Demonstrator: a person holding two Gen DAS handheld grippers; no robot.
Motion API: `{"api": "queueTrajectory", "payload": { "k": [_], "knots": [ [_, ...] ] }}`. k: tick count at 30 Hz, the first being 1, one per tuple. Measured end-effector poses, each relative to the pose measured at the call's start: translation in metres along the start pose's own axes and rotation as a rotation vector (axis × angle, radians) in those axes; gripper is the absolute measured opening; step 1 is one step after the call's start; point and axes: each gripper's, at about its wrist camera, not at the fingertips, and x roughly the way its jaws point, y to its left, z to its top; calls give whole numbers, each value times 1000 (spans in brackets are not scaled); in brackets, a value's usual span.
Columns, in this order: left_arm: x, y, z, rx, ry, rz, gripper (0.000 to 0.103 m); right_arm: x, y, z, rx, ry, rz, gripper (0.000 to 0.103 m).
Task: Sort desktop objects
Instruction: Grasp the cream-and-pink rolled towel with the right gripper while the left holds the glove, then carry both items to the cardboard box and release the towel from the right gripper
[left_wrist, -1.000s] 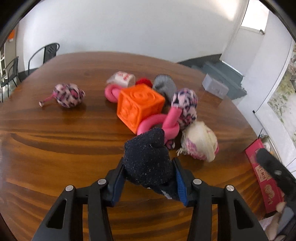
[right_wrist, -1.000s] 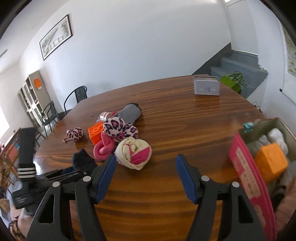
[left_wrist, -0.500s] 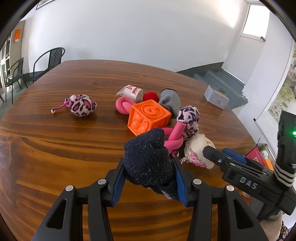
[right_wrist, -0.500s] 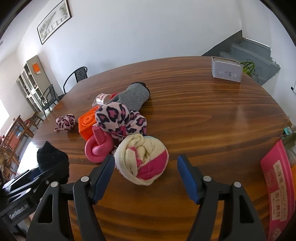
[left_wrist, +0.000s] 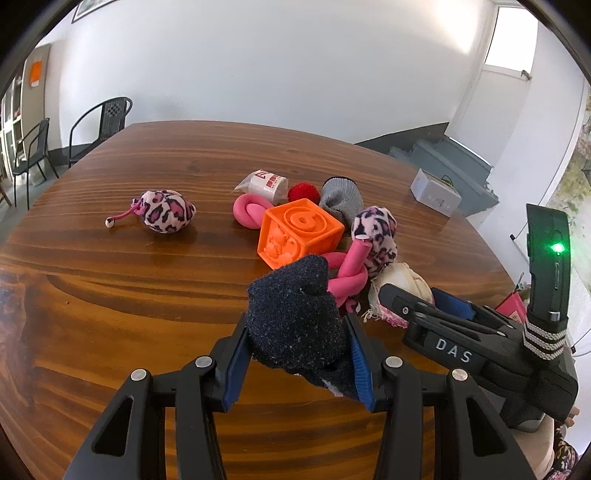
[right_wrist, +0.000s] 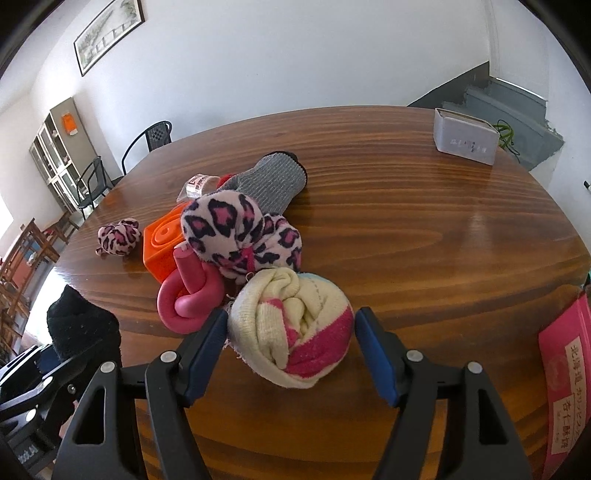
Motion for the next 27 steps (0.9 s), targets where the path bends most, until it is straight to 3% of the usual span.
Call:
{"api": "queueTrajectory", "payload": {
  "k": [11, 27],
  "knots": [
    [0, -2, 0, 7, -3, 6, 50, 12, -5, -1, 32, 31, -2, 76],
    [-10, -12, -2, 42, -45, 21, 50, -26, 7, -12, 1, -57, 26, 72]
  ]
}}
